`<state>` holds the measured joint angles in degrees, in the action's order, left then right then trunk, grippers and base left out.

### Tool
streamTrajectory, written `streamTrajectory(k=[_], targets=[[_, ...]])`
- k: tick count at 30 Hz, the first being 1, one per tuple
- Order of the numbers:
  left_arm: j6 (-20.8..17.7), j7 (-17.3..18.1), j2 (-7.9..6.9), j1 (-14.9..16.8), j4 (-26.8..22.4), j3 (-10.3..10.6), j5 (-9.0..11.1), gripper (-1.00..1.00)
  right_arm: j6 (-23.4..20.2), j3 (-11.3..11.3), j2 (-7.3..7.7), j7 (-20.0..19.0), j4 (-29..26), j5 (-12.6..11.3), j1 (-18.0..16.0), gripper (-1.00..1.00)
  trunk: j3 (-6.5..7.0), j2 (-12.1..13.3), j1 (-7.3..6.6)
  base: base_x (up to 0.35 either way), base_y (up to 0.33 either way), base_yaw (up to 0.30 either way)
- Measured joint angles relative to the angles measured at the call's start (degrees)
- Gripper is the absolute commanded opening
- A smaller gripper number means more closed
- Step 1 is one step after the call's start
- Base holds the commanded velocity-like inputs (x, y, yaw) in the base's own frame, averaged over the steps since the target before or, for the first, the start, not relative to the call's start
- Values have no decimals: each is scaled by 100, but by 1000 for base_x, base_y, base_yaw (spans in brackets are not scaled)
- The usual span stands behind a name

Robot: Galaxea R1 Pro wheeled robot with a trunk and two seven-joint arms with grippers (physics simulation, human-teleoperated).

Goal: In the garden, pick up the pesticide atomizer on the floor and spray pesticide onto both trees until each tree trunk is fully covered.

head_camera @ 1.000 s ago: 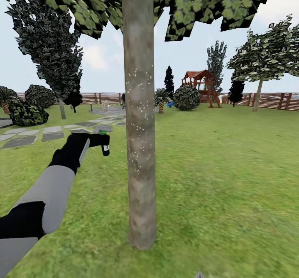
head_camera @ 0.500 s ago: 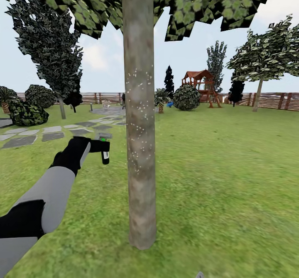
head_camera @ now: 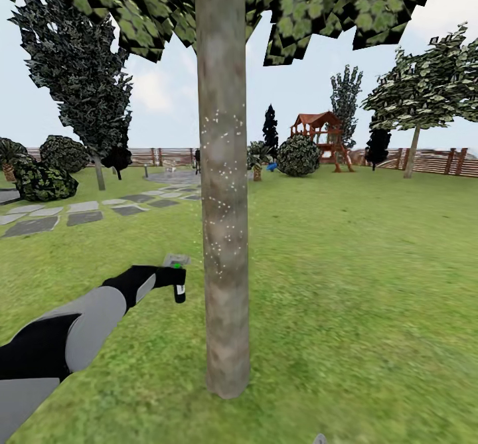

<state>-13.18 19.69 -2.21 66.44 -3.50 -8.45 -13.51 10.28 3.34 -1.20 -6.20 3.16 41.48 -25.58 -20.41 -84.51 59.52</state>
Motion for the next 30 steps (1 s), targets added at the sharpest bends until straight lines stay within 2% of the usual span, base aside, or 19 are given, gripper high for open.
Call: streamTrajectory(k=[7,12,13,14,18,20,23,26,30], targets=[[218,-10,1,-15,143,-1,-6,-100,0,0,5,-1,0,0,0,100,0,0,0,0,0,0],[907,-12,-21,-492,159,21,-28,-100,1,0,10,0,0,0,0,100,-1,0,0,0,0,0],[1254,-13,-18,-732,153,8,-17,-100,4,0,10,0,0,0,0,100,0,-1,0,0,0,0],[1516,-11,-17,-842,161,20,-21,-100,2,0,10,0,0,0,0,100,-1,0,0,0,0,0],[1841,-5,-12,-1137,167,18,-19,-100,28,0,12,4,0,-4,0,100,0,0,0,0,0,0],[2025,-5,-11,-1176,164,4,-7,-100,161,0,9,-1,0,-7,0,100,0,0,0,0,0,0],[2187,-2,-14,-1198,165,5,-1,-100,460,0,10,-3,0,-8,1,100,0,0,0,0,0,0],[2215,-4,-12,-1202,159,5,10,-100,548,0,13,-4,0,-9,3,100,0,0,0,0,9,0],[2223,-4,-14,-1203,157,-3,22,-100,572,0,14,-8,0,-9,8,100,0,0,0,0,252,0]])
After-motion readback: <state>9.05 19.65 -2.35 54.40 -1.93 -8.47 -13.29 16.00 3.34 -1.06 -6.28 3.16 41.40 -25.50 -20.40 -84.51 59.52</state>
